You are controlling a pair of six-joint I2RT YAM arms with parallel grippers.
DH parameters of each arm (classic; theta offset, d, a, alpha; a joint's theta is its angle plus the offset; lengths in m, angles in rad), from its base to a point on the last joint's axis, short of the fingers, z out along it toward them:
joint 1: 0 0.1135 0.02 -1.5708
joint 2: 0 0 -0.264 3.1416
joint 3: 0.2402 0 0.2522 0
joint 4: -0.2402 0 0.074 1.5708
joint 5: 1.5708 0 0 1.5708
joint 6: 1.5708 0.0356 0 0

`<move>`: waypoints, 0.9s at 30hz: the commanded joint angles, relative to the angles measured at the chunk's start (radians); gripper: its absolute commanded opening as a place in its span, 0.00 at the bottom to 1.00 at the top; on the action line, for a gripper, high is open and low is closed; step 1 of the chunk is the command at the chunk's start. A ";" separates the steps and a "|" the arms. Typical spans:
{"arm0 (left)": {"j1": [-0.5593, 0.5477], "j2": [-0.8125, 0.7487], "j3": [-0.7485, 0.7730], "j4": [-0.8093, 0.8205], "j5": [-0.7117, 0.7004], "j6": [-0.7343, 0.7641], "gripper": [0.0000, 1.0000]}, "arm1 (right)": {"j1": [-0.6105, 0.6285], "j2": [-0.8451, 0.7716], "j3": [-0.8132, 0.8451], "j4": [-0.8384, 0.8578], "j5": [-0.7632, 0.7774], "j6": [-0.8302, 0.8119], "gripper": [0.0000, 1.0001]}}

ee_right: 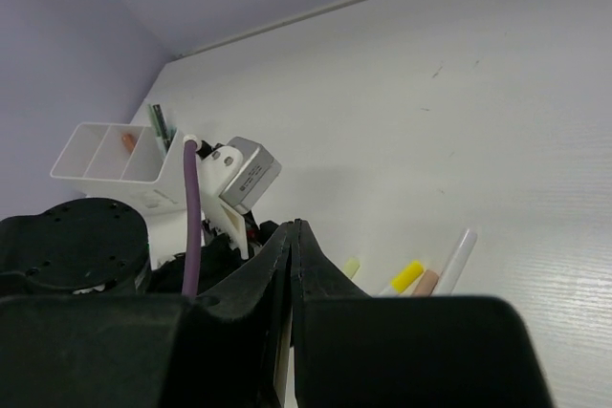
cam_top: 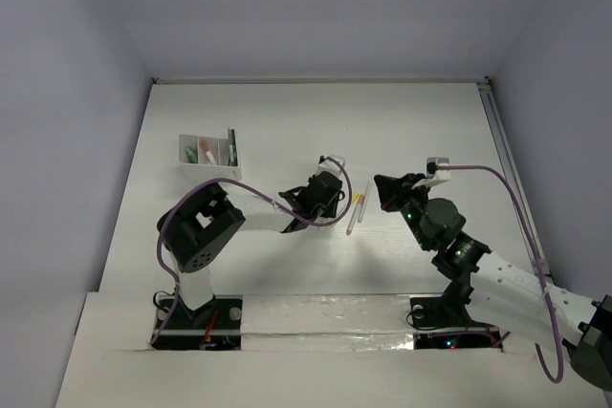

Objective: Sort the stationery into containers
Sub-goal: Pick up the pen from the center of the board, then place the pen in the storage box.

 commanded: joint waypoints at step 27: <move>0.384 -0.291 0.203 0.022 -0.179 0.083 0.00 | 0.007 -0.010 0.042 0.033 -0.010 0.005 0.06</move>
